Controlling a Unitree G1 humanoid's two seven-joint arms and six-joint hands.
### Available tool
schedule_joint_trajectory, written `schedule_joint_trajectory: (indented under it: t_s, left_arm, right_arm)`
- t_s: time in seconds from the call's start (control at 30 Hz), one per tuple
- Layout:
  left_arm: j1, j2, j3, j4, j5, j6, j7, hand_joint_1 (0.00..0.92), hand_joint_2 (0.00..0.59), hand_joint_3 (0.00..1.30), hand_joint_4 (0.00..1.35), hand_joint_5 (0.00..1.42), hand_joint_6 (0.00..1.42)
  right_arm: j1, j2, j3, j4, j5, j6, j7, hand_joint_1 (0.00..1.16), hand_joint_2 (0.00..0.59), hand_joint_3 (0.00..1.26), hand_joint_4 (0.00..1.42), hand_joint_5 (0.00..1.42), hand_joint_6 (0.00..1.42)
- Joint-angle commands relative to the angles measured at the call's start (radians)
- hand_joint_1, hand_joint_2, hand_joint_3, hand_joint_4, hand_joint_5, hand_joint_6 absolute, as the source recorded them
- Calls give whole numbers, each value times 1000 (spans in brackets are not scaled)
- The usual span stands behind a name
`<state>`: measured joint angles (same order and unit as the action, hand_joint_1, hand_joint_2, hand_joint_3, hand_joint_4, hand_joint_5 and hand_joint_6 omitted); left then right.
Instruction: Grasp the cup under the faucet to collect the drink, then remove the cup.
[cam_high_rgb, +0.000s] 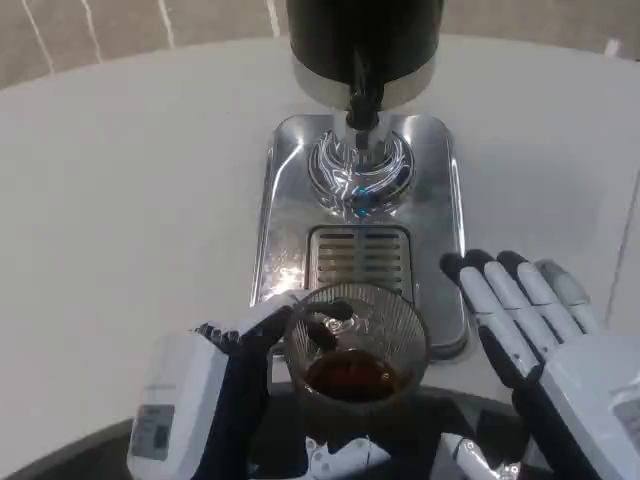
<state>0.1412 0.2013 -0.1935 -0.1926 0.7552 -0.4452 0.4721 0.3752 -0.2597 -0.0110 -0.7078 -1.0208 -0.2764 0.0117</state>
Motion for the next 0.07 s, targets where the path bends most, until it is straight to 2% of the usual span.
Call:
schedule_joint_trajectory:
  t_s: [0.03, 0.07]
  left_arm:
    - [-12, 1, 6, 4, -17, -25, 6, 546, 117, 1155, 1260, 1424, 1424]
    - [-12, 1, 6, 5, -18, -24, 6, 546, 117, 1155, 1260, 1424, 1424]
  right_arm:
    - [15, -20, -5, 15, 16, -2, -7, 273, 511, 0, 0, 0, 0]
    - [17, -23, -6, 15, 18, -2, -9, 274, 510, 0, 0, 0, 0]
